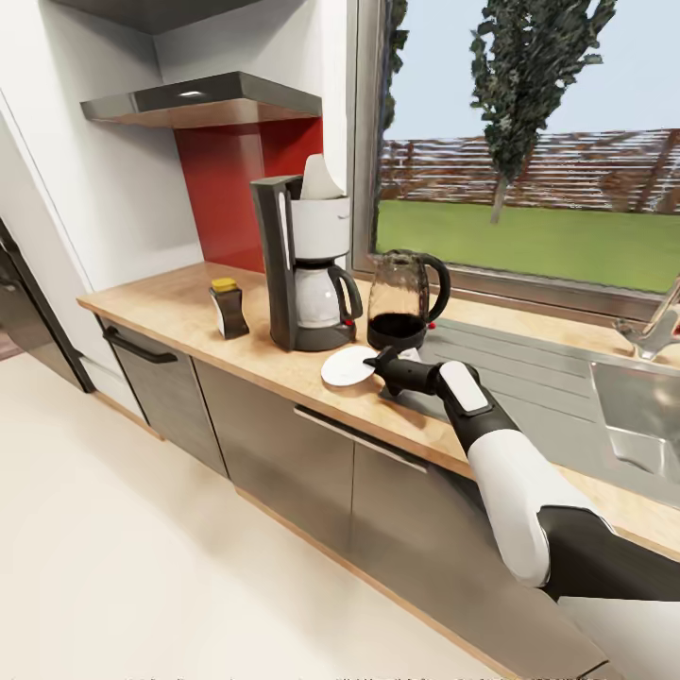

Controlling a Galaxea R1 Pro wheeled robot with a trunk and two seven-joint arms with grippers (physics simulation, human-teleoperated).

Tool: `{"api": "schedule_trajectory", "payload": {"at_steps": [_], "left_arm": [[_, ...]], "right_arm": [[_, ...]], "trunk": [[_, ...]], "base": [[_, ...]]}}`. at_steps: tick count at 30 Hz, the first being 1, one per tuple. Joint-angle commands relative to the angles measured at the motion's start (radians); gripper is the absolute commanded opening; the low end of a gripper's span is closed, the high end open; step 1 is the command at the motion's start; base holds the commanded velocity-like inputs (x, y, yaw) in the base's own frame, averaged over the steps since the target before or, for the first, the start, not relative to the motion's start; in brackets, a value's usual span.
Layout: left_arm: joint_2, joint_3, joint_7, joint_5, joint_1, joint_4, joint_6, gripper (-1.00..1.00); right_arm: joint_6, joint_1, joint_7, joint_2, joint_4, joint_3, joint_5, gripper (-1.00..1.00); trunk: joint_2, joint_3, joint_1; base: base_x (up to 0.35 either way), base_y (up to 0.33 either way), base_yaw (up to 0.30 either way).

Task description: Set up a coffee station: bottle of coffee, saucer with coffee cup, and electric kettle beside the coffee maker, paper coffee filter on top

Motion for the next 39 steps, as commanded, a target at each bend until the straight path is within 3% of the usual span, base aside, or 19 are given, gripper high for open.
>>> {"api": "schedule_trajectory", "payload": {"at_steps": [1,19,20,39], "left_arm": [[0.0,-0.008,-0.003,0.009,0.0,-0.001,0.011,1.0],[0.0,-0.008,-0.004,0.009,0.0,-0.001,0.011,1.0],[0.0,-0.008,-0.004,0.009,0.0,-0.001,0.011,1.0],[0.0,-0.008,-0.005,0.009,0.0,-0.001,0.01,1.0]], "right_arm": [[0.005,0.0,0.002,0.001,0.04,-0.006,0.033,-1.0],[0.005,0.0,0.003,0.001,0.048,-0.006,0.033,-1.0],[0.005,0.0,0.003,0.001,0.048,-0.006,0.033,1.0],[0.005,0.0,0.003,0.001,0.048,-0.006,0.033,1.0]], "trunk": [[0.0,-0.003,0.0],[0.0,-0.012,0.0],[0.0,-0.012,0.0],[0.0,-0.012,0.0]], "base": [[0.0,0.0,0.0],[0.0,0.0,0.0],[0.0,0.0,0.0],[-0.019,-0.014,0.0]]}}
